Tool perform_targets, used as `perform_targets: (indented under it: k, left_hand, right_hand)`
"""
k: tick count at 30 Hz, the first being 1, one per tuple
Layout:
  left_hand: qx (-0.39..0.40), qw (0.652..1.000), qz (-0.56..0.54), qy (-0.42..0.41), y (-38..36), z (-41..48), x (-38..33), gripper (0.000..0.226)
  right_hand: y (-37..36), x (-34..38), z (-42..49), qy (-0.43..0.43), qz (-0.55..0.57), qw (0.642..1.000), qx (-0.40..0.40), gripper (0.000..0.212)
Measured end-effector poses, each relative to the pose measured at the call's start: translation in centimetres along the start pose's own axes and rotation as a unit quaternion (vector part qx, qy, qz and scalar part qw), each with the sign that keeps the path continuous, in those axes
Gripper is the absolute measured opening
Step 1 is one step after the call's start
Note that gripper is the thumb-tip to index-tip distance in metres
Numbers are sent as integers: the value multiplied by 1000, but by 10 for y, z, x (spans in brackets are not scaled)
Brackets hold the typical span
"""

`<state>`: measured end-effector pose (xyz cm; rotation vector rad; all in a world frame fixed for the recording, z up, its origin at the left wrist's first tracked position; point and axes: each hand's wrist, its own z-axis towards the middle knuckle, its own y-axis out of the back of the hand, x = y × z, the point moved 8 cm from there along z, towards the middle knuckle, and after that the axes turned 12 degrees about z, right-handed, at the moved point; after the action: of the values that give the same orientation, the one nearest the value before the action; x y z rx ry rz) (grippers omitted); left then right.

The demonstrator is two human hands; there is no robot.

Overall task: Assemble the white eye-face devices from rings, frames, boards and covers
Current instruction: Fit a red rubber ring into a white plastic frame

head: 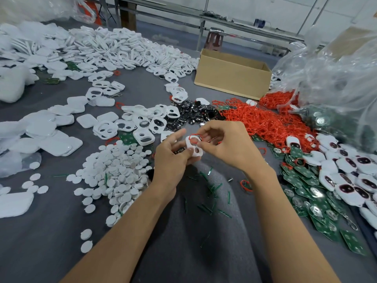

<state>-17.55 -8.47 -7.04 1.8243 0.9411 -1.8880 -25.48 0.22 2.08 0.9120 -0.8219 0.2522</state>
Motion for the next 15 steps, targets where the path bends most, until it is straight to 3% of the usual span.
perform_targets:
  k: [15]
  left_hand:
    - [1,1000,-25,-5,5,-1,-4,23]
  right_hand:
    - [-3,3,0,0,-15,1000,7,11]
